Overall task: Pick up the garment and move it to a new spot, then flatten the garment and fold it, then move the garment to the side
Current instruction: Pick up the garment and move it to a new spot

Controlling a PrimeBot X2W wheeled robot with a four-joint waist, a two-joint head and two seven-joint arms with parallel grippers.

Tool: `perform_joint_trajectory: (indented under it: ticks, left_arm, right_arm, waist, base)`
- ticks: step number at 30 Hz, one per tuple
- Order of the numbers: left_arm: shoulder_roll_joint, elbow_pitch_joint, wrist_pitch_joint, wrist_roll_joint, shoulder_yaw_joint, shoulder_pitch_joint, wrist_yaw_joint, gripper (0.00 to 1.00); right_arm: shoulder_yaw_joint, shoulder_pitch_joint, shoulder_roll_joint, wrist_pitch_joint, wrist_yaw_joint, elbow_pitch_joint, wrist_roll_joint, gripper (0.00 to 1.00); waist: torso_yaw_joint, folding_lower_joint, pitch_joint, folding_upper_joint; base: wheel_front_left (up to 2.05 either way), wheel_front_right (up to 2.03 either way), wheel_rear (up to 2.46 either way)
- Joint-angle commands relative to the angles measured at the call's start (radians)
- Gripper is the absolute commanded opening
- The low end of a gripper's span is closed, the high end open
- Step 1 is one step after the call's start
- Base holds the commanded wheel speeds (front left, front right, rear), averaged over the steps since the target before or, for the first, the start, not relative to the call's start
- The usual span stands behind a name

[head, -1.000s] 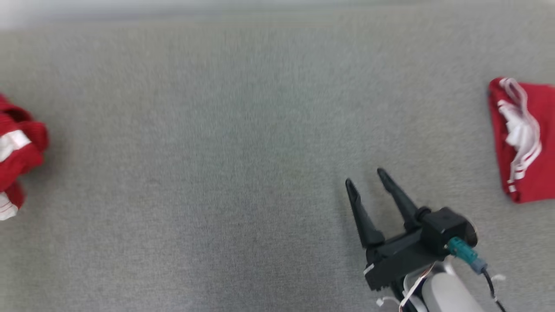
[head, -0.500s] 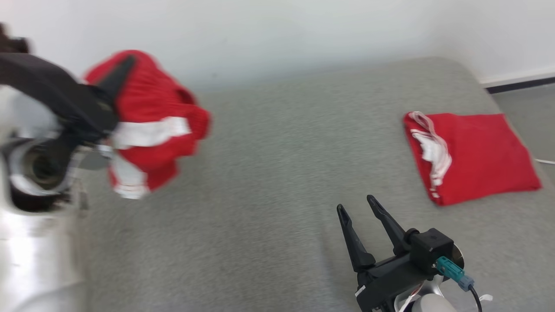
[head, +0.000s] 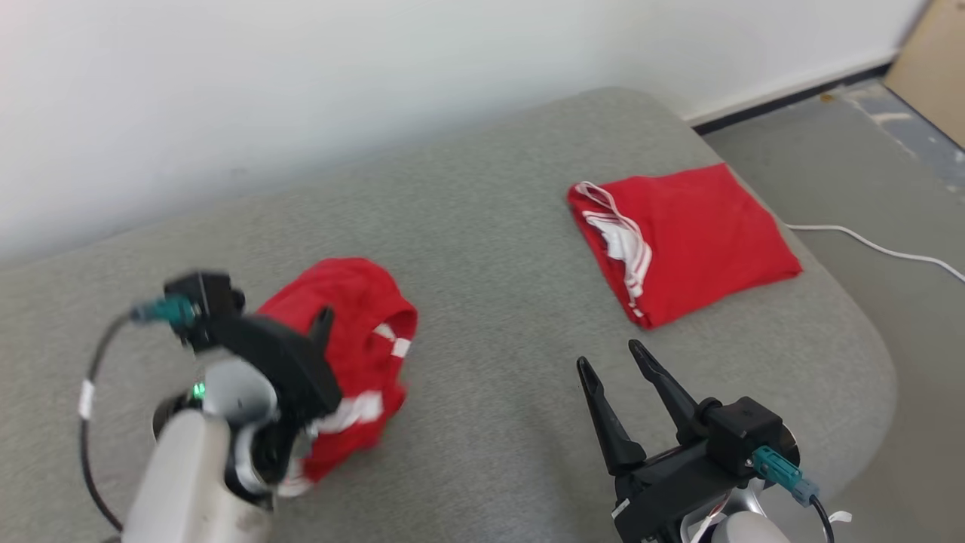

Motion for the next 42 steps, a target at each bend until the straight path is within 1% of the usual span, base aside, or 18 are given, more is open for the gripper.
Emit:
perform_joint_trajectory:
  ticks: [1,2,3,4,5,7,8,11,14,18,22,24,25,28,30,31,37,42]
  left_arm:
    - [0.001,0.013,-0.026,0.015,-0.005,0.008,-0.006,0.00]
    - [-0.001,0.045,-0.065,0.025,-0.009,0.020,-0.012,0.00]
    - [-0.002,0.077,-0.107,0.031,-0.005,0.032,-0.007,0.00]
    - [-0.003,0.104,-0.144,0.048,-0.018,0.040,-0.013,0.26]
    - [-0.004,0.129,-0.178,0.058,-0.031,0.045,-0.022,1.00]
    - [-0.004,0.171,-0.244,0.076,-0.036,0.052,-0.018,1.00]
    - [-0.005,0.183,-0.280,0.092,-0.046,0.051,-0.023,1.00]
    - [-0.008,0.198,-0.395,0.105,-0.048,0.049,-0.031,1.00]
    - [-0.002,0.199,-0.493,0.121,-0.041,0.067,-0.029,1.00]
    - [0.011,0.177,-0.592,0.142,-0.037,0.106,-0.028,1.00]
    - [0.037,0.141,-0.665,0.182,-0.039,0.164,-0.011,1.00]
    - [0.050,0.109,-0.689,0.199,-0.027,0.198,0.000,1.00]
    - [0.064,0.067,-0.700,0.230,-0.026,0.236,0.008,1.00]
    - [0.062,-0.025,-0.706,0.262,0.003,0.296,0.011,1.00]
    - [0.053,-0.087,-0.706,0.283,0.023,0.354,0.006,1.00]
    - [0.053,-0.087,-0.706,0.283,0.023,0.354,0.006,1.00]
    - [0.054,-0.204,-0.706,0.362,0.059,0.486,-0.022,1.00]
    - [0.050,-0.221,-0.705,0.389,0.090,0.566,-0.036,1.00]
  right_arm:
    - [-0.001,0.002,-0.005,-0.003,-0.003,-0.004,0.010,1.00]
    - [-0.003,0.003,-0.008,-0.004,-0.003,-0.004,0.009,1.00]
    - [-0.004,0.004,-0.009,-0.004,-0.003,-0.004,0.009,1.00]
    - [-0.006,0.007,-0.009,-0.003,-0.003,-0.006,0.009,1.00]
    - [-0.008,0.010,-0.009,-0.002,-0.003,-0.007,0.007,1.00]
    - [-0.018,0.017,-0.011,0.002,-0.003,-0.008,0.004,1.00]
    - [-0.021,0.021,-0.011,0.004,-0.003,-0.010,0.001,1.00]
    - [-0.038,0.038,-0.013,0.008,-0.003,-0.015,-0.003,1.00]
    - [-0.059,0.054,-0.015,0.014,-0.003,-0.024,-0.009,1.00]
    - [-0.087,0.077,-0.021,0.025,-0.003,-0.040,-0.017,1.00]
    - [-0.116,0.096,-0.025,0.035,-0.003,-0.058,-0.025,1.00]
    - [-0.128,0.101,-0.030,0.041,-0.003,-0.066,-0.029,1.00]
    - [-0.138,0.109,-0.039,0.043,-0.003,-0.070,-0.027,1.00]
    - [-0.153,0.123,-0.051,0.047,-0.003,-0.069,-0.025,1.00]
    - [-0.168,0.130,-0.058,0.044,-0.003,-0.064,-0.021,1.00]
    - [-0.168,0.130,-0.058,0.044,-0.003,-0.064,-0.021,1.00]
    - [-0.201,0.155,-0.055,0.043,-0.003,-0.032,-0.023,1.00]
    - [-0.215,0.165,-0.053,0.043,-0.003,-0.002,-0.018,1.00]
  waist:
    - [-0.038,0.0000,0.013,0.0000]
    - [-0.040,0.0000,0.015,0.0000]
    - [-0.042,0.0000,0.013,0.0000]
    - [-0.040,0.0000,0.013,0.0000]
    - [-0.038,0.0000,0.012,0.0000]
    - [-0.027,0.0000,0.006,0.0000]
    - [-0.020,0.0000,0.001,0.0000]
    - [0.008,0.0000,-0.013,0.0000]
    - [0.044,0.0000,-0.030,0.0000]
    - [0.093,0.0000,-0.054,0.0000]
    - [0.139,0.0000,-0.075,0.0000]
    - [0.159,0.0000,-0.085,0.0000]
    - [0.180,0.0000,-0.094,0.0000]
    - [0.212,0.0000,-0.106,0.0000]
    - [0.232,0.0000,-0.113,0.0000]
    - [0.232,0.0000,-0.113,0.0000]
    - [0.282,0.0000,-0.131,0.0000]
    - [0.313,0.0000,-0.143,0.0000]
  base:
    - [0.00,0.00,0.00]
    - [0.00,0.00,0.00]
    - [0.00,0.00,0.00]
    - [0.00,0.00,0.00]
    - [0.00,0.00,0.00]
    - [0.00,0.00,0.00]
    - [0.00,0.00,0.00]
    - [0.00,0.00,0.00]
    - [0.00,0.00,0.00]
    - [0.00,0.00,0.00]
    - [0.00,0.00,0.00]
    - [0.00,0.00,0.00]
    - [0.00,0.00,0.00]
    - [0.00,0.00,0.00]
    - [0.00,0.00,0.00]
    - [0.00,0.00,0.00]
    - [0.00,0.00,0.00]
    - [0.00,0.00,0.00]
